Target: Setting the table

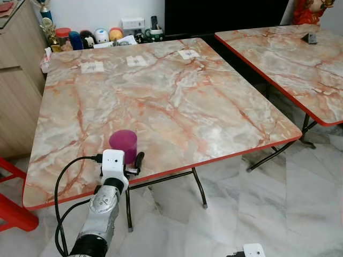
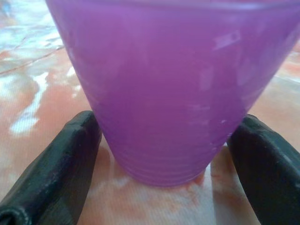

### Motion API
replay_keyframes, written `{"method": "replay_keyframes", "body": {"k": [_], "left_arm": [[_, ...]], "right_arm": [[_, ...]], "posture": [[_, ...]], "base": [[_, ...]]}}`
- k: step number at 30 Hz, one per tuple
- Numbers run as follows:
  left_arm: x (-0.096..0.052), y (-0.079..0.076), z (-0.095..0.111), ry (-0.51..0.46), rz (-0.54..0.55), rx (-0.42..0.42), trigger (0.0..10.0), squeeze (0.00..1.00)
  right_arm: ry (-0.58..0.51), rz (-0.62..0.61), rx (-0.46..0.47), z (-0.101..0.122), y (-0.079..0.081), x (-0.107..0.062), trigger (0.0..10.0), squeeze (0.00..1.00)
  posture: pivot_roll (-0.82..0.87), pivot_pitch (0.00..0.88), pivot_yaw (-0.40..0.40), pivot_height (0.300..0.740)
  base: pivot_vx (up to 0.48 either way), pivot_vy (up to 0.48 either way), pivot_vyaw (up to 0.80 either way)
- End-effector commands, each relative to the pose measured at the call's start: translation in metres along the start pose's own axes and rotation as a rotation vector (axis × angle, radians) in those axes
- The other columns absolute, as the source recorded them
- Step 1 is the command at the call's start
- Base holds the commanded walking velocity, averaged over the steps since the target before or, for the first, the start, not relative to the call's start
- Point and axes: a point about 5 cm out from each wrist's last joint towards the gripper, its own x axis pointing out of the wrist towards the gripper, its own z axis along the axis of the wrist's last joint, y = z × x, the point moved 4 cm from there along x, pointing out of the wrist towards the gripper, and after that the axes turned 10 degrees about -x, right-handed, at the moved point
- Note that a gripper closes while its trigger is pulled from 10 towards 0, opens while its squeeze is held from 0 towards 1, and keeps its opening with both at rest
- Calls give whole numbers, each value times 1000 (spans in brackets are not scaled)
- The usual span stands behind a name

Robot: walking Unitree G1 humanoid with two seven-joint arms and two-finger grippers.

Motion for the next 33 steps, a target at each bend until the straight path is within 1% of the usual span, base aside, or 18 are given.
{"method": "replay_keyframes", "body": {"k": [1, 9, 11, 12, 13, 15, 19, 22, 24, 25, 27, 33], "left_arm": [[2, -1, 0, -3, 6, 0, 10000, 0], [6, -2, 2, -13, 28, -31, 10000, 0], [6, -3, 2, -18, 27, -37, 7451, 0], [6, -4, 2, -22, 27, -40, 3216, 0], [6, -4, 2, -22, 27, -40, 3216, 0], [6, -4, 2, -25, 28, -41, 2196, 0], [7, -5, 3, -29, 28, -42, 2078, 0], [7, -6, 3, -32, 30, -43, 314, 0], [7, -6, 3, -36, 31, -46, 431, 0], [7, -6, 3, -37, 32, -48, 392, 0], [7, -6, 3, -40, 32, -49, 0, 0], [8, -8, 4, -51, 27, -53, 0, 0]], "right_arm": [[18, 0, -7, -7, -1, -1, 10000, 0], [19, -3, -11, -7, -2, -1, 10000, 0], [19, -3, -14, -7, -2, -1, 10000, 0], [18, -2, -15, -7, -2, -1, 10000, 0], [18, -2, -15, -7, -2, -1, 10000, 0], [18, -2, -17, -7, -2, -1, 10000, 0], [18, -2, -20, -7, -2, -1, 10000, 0], [19, -2, -20, -7, -2, -1, 10000, 0], [19, -2, -21, -7, -2, -1, 10000, 0], [19, -2, -21, -7, -3, -1, 10000, 0], [19, -2, -22, -7, -3, -1, 10000, 0], [20, -3, -24, -8, -3, -1, 10000, 0]], "posture": [[31, 109, -28, 740], [27, 111, -31, 740], [27, 112, -31, 740], [26, 111, -32, 740], [26, 111, -32, 740], [26, 111, -31, 740], [27, 109, -33, 740], [27, 109, -33, 740], [27, 106, -33, 740], [26, 105, -33, 740], [26, 104, -33, 740], [24, 97, -33, 740]], "base": [[0, 0, 0], [0, 0, 0], [0, 0, 0], [0, 0, 0], [0, 0, 0], [0, 0, 0], [0, 0, 0], [0, 0, 0], [0, 0, 0], [0, 0, 0], [0, 0, 0], [0, 0, 0]]}}
